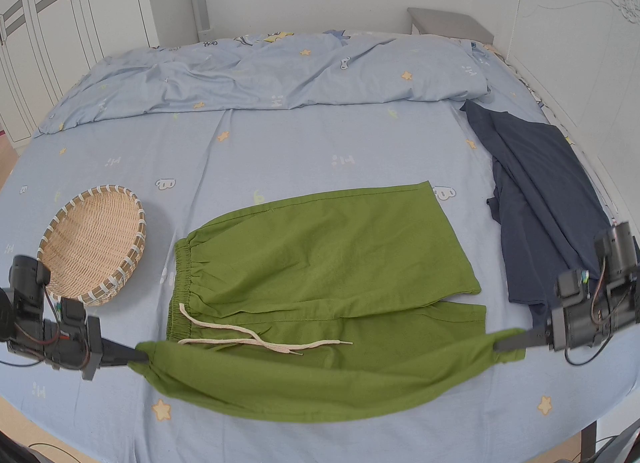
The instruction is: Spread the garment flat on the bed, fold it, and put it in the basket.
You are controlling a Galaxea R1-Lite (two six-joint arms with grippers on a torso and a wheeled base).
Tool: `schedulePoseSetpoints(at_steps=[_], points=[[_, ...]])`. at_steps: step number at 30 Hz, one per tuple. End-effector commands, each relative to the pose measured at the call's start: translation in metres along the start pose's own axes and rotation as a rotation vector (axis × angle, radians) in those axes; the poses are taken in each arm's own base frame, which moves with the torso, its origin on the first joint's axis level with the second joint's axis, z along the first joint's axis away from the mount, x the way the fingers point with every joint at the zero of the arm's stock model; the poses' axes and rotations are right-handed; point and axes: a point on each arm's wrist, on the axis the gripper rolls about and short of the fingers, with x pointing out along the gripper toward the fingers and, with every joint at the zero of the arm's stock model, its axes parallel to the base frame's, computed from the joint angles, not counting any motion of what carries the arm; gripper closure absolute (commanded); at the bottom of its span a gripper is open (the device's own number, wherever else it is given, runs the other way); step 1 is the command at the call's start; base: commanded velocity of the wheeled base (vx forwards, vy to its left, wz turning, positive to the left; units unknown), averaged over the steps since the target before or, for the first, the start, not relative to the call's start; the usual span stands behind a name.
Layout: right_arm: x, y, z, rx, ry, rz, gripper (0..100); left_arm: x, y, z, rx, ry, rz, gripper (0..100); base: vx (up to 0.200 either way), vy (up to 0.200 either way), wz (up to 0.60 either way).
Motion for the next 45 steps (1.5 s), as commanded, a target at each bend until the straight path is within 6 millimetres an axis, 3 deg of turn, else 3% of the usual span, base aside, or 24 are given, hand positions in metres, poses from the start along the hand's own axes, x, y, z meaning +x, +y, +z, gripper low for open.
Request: schedulePoseSetpoints(at_steps=[1,6,14,22,33,40,45], points=[[-0.028,0.038,0.050,-0.078,-0.112,0.019,100,-0.011,-0.047,0.045,-0.003,-0.067,-0.061,100,0.000,0.000,0.00],[-0.030,0.050,0.091,-0.096,-0.154,0.036,100,-0.001,-0.055,0.083,-0.023,-0.083,-0.078,100,0.000,0.000,0.00],[-0.018,0.050,0.137,-0.086,-0.172,0.048,100,0.024,-0.050,0.135,-0.044,-0.088,-0.087,100,0.000,0.000,0.00],[-0.005,0.036,0.172,-0.066,-0.207,0.021,100,0.036,-0.042,0.167,-0.062,-0.103,-0.086,100,0.000,0.000,0.00],[0.009,0.017,0.198,-0.064,-0.228,-0.002,100,0.047,-0.036,0.184,-0.066,-0.106,-0.082,100,0.000,0.000,0.00],[0.006,0.022,0.201,-0.139,-0.259,0.010,100,0.044,-0.038,0.183,-0.062,-0.114,-0.084,100,0.000,0.000,0.00],[-0.013,0.047,0.182,-0.146,-0.267,0.026,100,0.038,-0.042,0.179,-0.055,-0.118,-0.087,100,0.000,0.000,0.00]])
